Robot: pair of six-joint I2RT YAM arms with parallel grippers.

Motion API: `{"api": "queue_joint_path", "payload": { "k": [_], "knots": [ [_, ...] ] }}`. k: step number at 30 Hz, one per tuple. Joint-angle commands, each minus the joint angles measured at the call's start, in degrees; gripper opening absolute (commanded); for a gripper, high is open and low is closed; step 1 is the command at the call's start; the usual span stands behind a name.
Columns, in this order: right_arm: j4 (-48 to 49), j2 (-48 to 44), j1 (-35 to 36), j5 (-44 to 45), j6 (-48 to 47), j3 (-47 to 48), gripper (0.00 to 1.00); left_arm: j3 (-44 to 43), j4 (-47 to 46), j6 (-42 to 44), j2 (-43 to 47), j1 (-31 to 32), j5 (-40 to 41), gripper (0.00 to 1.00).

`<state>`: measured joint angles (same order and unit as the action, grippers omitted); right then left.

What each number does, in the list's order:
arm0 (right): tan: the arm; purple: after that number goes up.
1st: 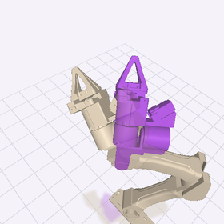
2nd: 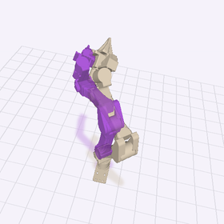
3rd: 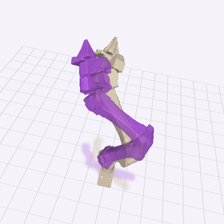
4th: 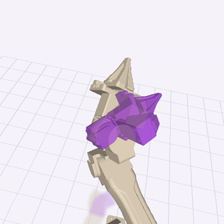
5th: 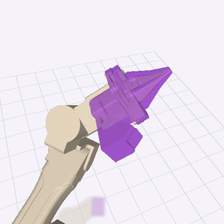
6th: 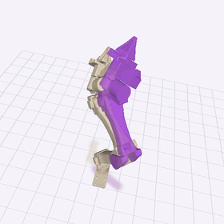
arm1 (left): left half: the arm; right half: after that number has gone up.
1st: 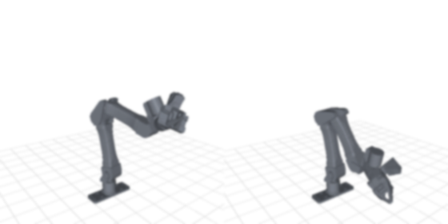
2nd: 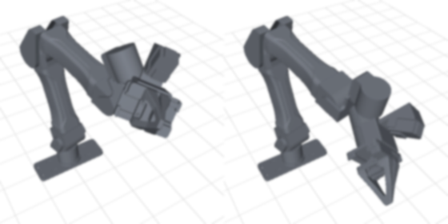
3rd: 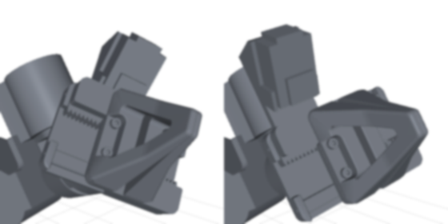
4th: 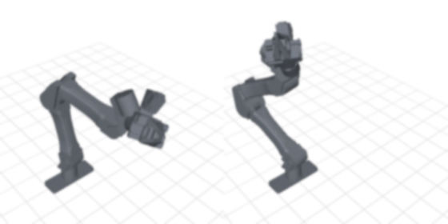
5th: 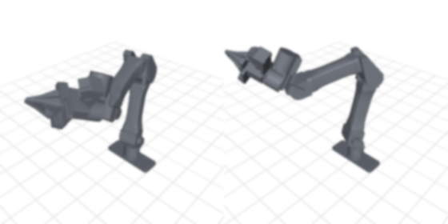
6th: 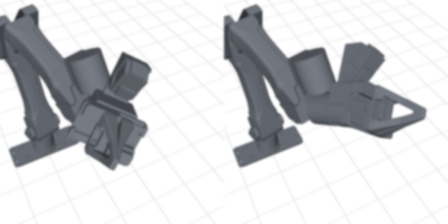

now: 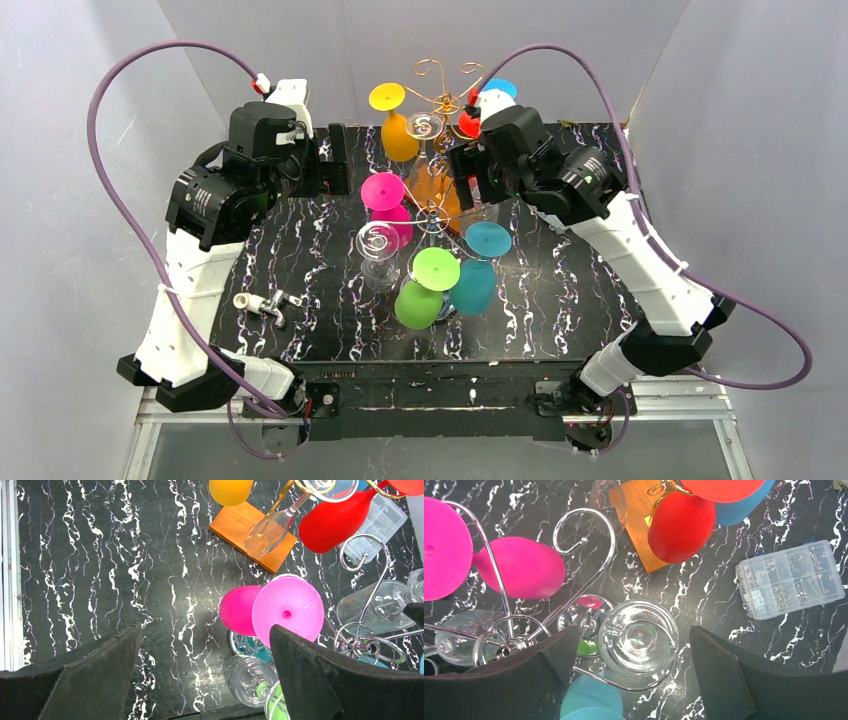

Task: Take the wine glass off the wine glass rack
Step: Pick up the wine glass from the wine rack.

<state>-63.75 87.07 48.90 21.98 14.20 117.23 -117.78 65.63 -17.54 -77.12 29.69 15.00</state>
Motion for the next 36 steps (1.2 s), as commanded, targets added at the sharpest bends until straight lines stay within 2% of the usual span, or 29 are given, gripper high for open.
{"api": "queue_joint_path", "payload": {
  "k": [1,8,15,26,34,36],
  "knots": [
    [-2.0,1.5,1.8,4.1,-2.1,3.2,0.91,0.0,0.5,0.5,1.0,-0.6,-0.7,0.99],
    [-2.6,2.2,2.5,5.9,-2.1,3.6,0.86,0.1,0.8,0.2,1.1,-1.1,-0.9,0.99],
    [-2.5,2.4,2.5,6.0,-1.8,3.7,0.7,0.0,1.0,0.3,1.2,-1.5,-1.4,0.99],
    [-3.1,3.1,2.5,6.6,-1.8,6.5,0.52,-0.1,1.2,0.2,1.1,-1.8,-1.3,0.99],
    [-3.6,3.0,2.5,6.7,-1.7,7.3,0.53,-0.2,1.2,0.4,0.9,-1.9,-1.4,0.99],
    [-3.9,3.2,2.5,6.6,-1.7,7.2,0.62,-0.3,1.3,0.4,0.8,-2.0,-1.4,0.99]
  ]
}}
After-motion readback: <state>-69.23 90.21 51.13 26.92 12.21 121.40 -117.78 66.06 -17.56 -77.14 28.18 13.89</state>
